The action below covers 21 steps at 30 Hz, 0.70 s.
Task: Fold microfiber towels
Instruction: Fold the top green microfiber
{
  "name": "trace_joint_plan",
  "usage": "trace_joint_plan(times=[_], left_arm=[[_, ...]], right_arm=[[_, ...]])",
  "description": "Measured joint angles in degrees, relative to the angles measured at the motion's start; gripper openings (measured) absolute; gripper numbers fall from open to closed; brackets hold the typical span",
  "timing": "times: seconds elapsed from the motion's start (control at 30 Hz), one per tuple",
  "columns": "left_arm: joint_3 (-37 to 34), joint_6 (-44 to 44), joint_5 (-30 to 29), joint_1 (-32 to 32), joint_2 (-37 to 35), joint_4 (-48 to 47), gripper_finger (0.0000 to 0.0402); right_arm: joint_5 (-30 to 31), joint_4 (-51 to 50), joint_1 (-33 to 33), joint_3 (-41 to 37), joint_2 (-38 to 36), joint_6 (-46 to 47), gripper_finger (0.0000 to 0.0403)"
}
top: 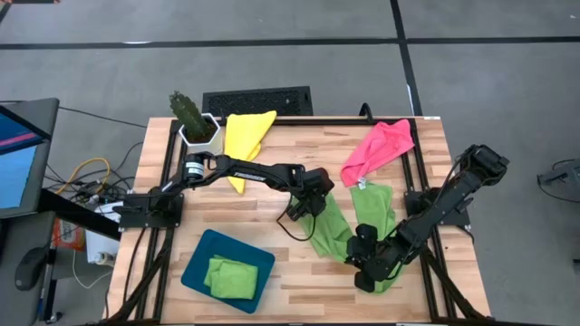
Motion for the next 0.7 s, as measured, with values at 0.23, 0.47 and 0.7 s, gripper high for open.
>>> trace_joint_plan(times=[0.23,0.47,0.7], left_arm=[[0.3,-0.6,1.2,0.1,-0.5,-0.2,0.0131],[0.0,-3.4,2.5,-0.2,-0.5,-2.1,0.001],[-0.1,-10.8,-7.8,-0.5,-6.8,-13.2,0.0001]], right_arm=[[0.2,-0.2,0.0,0.0,0.0,0.1,0.0016],[1.9,-0.2,0.0,0.0,0.0,-0.4,0.0016],[10.2,-5.8,-2.0,0.0,-1.8,-4.7,0.0012]])
